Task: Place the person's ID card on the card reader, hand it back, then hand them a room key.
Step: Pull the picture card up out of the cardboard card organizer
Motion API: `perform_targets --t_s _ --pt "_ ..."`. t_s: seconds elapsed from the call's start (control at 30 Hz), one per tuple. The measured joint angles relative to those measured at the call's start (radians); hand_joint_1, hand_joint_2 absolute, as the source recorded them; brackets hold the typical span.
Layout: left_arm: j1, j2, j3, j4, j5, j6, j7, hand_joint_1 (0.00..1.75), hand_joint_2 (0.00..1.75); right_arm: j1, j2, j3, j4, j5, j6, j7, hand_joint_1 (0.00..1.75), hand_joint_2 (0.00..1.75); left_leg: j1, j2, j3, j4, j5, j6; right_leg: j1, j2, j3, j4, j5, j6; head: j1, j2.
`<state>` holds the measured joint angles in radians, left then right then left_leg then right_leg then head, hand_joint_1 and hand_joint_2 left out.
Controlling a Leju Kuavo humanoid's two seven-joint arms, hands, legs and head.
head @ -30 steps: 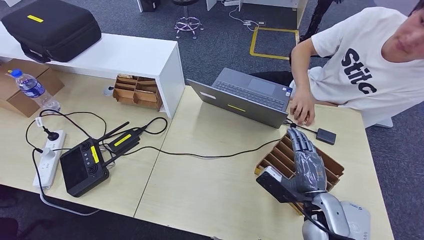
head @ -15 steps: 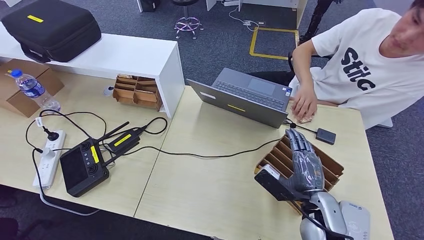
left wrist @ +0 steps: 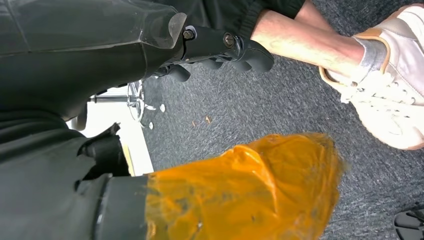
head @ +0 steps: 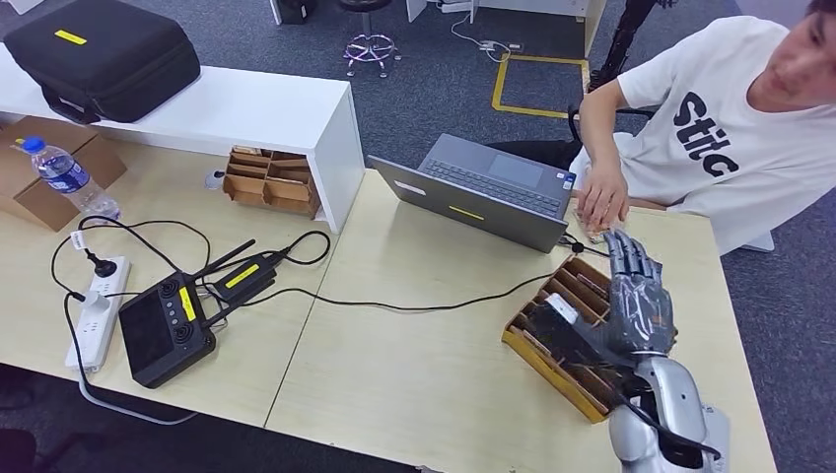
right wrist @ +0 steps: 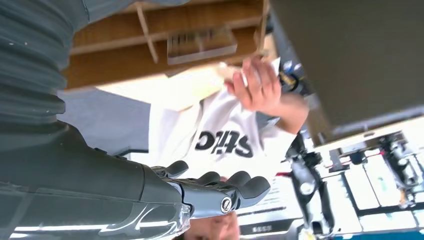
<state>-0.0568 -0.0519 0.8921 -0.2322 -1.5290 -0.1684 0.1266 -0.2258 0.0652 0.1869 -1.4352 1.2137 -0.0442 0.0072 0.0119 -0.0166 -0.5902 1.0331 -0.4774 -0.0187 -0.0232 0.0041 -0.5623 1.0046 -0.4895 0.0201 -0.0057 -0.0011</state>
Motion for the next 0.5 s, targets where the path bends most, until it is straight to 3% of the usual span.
perform_targets --t_s 0.5 --pt "0.0 0.0 -0.007 0.0 0.0 -0.001 0.0 0.0 0.0 -0.03 0.015 -0.057 0.028 0.012 0.004 -0.002 0.0 1.75 0.0 0.0 0.0 0.0 0.0 0.0 0.0 0.0 0.0 0.0 0.0 0.0 0.0 0.0"
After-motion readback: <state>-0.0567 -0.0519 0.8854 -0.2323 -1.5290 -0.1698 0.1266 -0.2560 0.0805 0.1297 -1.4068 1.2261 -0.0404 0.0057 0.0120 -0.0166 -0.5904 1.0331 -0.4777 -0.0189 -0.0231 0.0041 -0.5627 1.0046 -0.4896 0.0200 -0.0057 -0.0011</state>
